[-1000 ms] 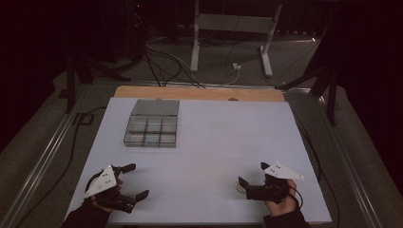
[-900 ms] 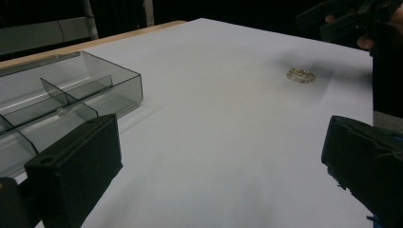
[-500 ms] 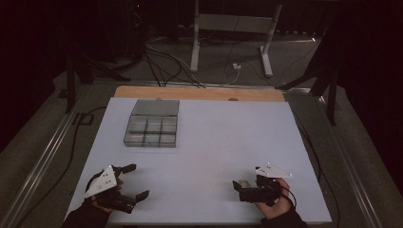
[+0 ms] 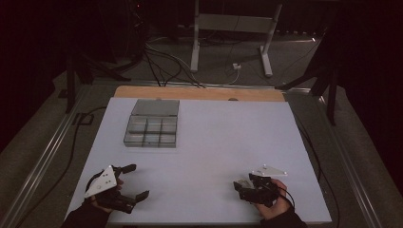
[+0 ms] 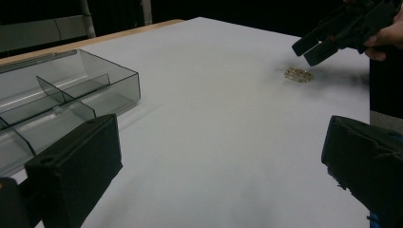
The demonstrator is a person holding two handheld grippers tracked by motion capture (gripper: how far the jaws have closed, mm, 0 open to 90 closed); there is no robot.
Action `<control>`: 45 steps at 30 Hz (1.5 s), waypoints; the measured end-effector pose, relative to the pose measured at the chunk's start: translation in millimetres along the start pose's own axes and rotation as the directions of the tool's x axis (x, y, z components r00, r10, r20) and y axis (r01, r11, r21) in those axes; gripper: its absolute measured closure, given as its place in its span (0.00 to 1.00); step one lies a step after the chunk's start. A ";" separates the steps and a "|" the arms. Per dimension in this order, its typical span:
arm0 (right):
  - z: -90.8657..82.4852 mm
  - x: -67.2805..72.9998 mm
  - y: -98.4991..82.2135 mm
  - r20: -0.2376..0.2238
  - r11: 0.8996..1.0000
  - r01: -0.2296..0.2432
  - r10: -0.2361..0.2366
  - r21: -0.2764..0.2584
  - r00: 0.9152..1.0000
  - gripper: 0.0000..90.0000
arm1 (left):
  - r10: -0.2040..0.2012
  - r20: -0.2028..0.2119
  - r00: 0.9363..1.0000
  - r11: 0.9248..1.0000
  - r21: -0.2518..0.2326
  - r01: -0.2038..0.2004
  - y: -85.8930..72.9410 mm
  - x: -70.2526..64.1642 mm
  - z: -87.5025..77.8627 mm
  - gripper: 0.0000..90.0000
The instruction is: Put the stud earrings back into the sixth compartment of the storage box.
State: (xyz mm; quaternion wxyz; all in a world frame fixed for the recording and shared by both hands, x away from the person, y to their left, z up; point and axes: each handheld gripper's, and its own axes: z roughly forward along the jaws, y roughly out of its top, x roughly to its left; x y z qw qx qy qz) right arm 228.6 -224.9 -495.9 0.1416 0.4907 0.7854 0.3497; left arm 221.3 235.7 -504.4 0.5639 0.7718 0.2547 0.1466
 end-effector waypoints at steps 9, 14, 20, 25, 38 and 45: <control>4.2 2.9 -1.7 0.010 0.999 0.004 -0.004 0.036 1.000 0.55 | 0.003 0.000 1.000 1.000 0.004 -0.003 -0.2 0.2 0.1 0.00; 6.8 6.3 -3.8 0.013 0.998 0.011 -0.012 0.059 1.000 0.69 | 0.004 0.000 1.000 1.000 0.003 -0.004 -0.2 0.2 -0.2 0.00; 8.9 6.0 -5.0 0.005 0.997 0.004 -0.004 0.077 1.000 0.78 | 0.006 0.001 1.000 1.000 0.005 -0.006 -0.2 0.3 -0.2 0.00; 11.3 5.8 -5.9 0.011 0.995 -0.001 0.000 0.098 1.000 0.82 | 0.005 0.001 1.000 1.000 0.005 -0.005 -0.5 0.6 -0.2 0.00; 14.6 4.8 -6.3 0.017 0.992 -0.003 0.001 0.122 1.000 0.95 | 0.006 0.005 1.000 1.000 0.003 -0.006 -0.3 0.5 -0.2 0.00; 9.5 6.0 -5.2 0.047 0.996 0.008 -0.013 0.090 0.999 0.95 | 0.003 0.004 1.000 1.000 0.004 -0.003 -0.4 0.5 -0.4 0.00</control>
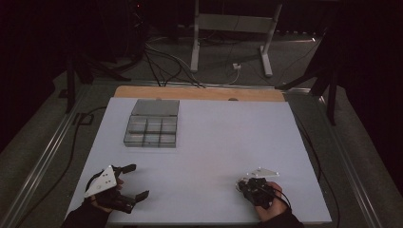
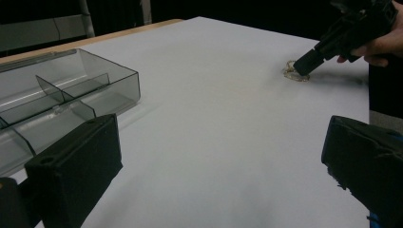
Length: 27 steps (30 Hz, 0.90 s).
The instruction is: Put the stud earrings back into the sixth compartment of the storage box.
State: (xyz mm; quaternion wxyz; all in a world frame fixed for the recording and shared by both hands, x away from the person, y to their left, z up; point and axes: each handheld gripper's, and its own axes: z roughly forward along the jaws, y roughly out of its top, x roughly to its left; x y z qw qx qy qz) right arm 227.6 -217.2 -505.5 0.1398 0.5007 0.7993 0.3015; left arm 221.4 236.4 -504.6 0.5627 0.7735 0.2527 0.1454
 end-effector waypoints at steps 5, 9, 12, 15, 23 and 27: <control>-3.9 0.4 1.4 0.000 1.000 0.002 -0.002 -0.013 1.000 0.95 | 0.001 0.001 1.000 1.000 -0.002 -0.001 0.1 0.0 0.1 0.00; -6.1 2.0 3.3 -0.003 1.000 0.010 -0.010 -0.021 1.000 0.95 | 0.005 0.003 1.000 1.000 -0.002 -0.005 0.2 -0.8 0.2 0.00; -6.8 2.9 5.4 -0.008 1.000 0.012 -0.012 -0.023 1.000 0.95 | 0.004 0.001 1.000 1.000 0.001 -0.004 0.0 -0.9 0.4 0.00; -8.7 4.9 9.4 -0.011 0.999 0.021 -0.021 -0.033 1.000 0.95 | 0.007 0.003 1.000 1.000 0.000 -0.007 0.2 -1.2 0.6 0.00; -10.8 8.5 25.3 -0.023 0.998 0.040 -0.041 -0.053 0.999 0.95 | 0.004 0.005 1.000 1.000 0.003 -0.004 0.0 -1.7 0.7 0.00; -10.8 13.2 35.2 -0.030 0.996 0.060 -0.062 -0.064 0.998 0.95 | 0.005 0.007 1.000 1.000 0.003 -0.005 0.0 -1.9 0.9 0.00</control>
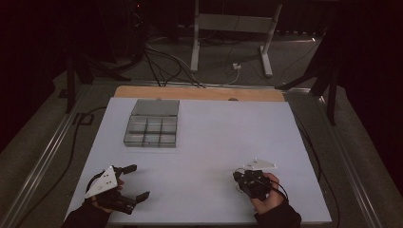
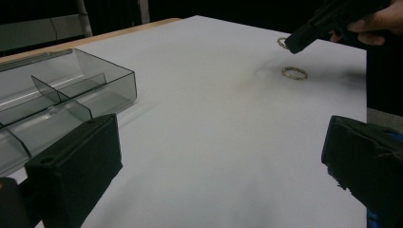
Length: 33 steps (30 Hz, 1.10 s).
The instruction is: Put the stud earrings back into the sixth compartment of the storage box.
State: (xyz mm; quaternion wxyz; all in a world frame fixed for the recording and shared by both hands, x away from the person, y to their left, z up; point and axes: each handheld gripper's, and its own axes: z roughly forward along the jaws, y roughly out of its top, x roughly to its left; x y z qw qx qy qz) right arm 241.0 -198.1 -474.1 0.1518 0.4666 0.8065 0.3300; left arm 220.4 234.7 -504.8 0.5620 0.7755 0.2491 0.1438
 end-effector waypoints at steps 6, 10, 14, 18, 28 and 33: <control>3.9 7.9 14.1 -0.021 1.000 0.029 -0.029 -0.006 0.999 0.95 | -0.001 0.001 1.000 1.000 0.000 0.001 0.0 0.2 -0.2 0.00; 7.4 12.0 22.1 -0.031 0.999 0.052 -0.053 -0.001 0.998 0.95 | 0.004 0.003 1.000 1.000 -0.003 -0.004 0.2 -0.2 -0.2 0.00; 10.2 13.5 31.6 -0.043 0.998 0.063 -0.063 -0.001 0.997 0.95 | 0.004 0.005 1.000 1.000 -0.003 -0.004 0.2 -0.7 -0.4 0.00; 12.7 15.5 40.4 -0.048 0.997 0.072 -0.073 -0.011 0.996 0.95 | 0.001 0.004 1.000 1.000 -0.004 -0.001 0.0 -0.5 -0.5 0.00; 23.1 26.9 59.5 -0.061 0.992 0.123 -0.123 -0.015 0.991 0.95 | 0.002 0.006 1.000 1.000 -0.002 -0.002 0.0 -0.4 -0.4 0.00; 27.5 31.6 66.4 -0.060 0.990 0.144 -0.144 -0.014 0.988 0.95 | 0.003 0.007 1.000 1.000 -0.004 -0.003 0.0 -0.4 -0.5 0.00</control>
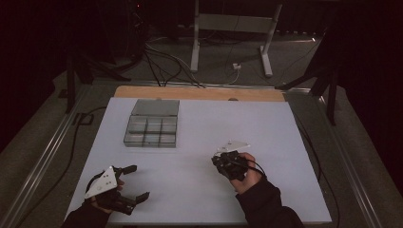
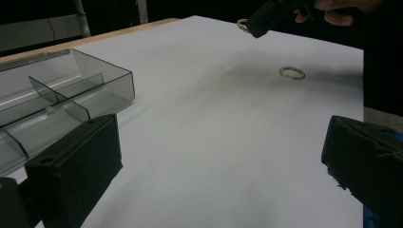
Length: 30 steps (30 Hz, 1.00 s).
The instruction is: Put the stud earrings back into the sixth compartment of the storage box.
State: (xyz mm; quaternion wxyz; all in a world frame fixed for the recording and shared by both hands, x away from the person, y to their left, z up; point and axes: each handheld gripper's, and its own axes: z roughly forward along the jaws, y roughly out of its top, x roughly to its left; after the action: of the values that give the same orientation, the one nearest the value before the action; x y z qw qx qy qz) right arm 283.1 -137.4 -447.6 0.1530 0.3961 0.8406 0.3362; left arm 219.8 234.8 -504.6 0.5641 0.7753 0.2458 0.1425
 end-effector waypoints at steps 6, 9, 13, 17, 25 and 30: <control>7.6 6.4 13.5 -0.012 1.000 0.025 -0.025 0.004 1.000 0.95 | 0.000 0.001 1.000 1.000 0.001 0.000 -0.1 0.0 0.0 0.00; 11.2 9.3 19.9 -0.014 0.999 0.038 -0.038 0.003 0.999 0.95 | 0.005 0.003 1.000 1.000 0.001 -0.005 0.3 -0.3 -0.4 0.00; 15.3 12.1 28.2 -0.019 0.999 0.048 -0.048 0.003 0.999 0.95 | 0.002 0.002 1.000 1.000 0.000 -0.002 0.1 -0.1 -0.5 0.00; 18.5 14.0 34.3 -0.019 0.998 0.058 -0.058 0.003 0.998 0.95 | -0.002 0.002 1.000 1.000 0.002 0.002 -0.2 -0.1 -0.2 0.00; 25.6 20.0 50.7 -0.028 0.997 0.073 -0.074 -0.004 0.997 0.95 | -0.001 0.004 1.000 1.000 -0.003 0.001 0.1 -0.1 -0.4 0.00; 31.1 24.0 62.8 -0.031 0.996 0.092 -0.093 -0.004 0.995 0.95 | 0.000 0.005 1.000 1.000 -0.001 0.000 -0.1 -0.3 -0.3 0.00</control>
State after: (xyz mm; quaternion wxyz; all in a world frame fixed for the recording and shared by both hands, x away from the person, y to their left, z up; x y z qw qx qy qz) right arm 319.5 -76.2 -426.9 0.1557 0.3513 0.8600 0.3358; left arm 219.4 234.9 -504.6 0.5652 0.7752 0.2445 0.1407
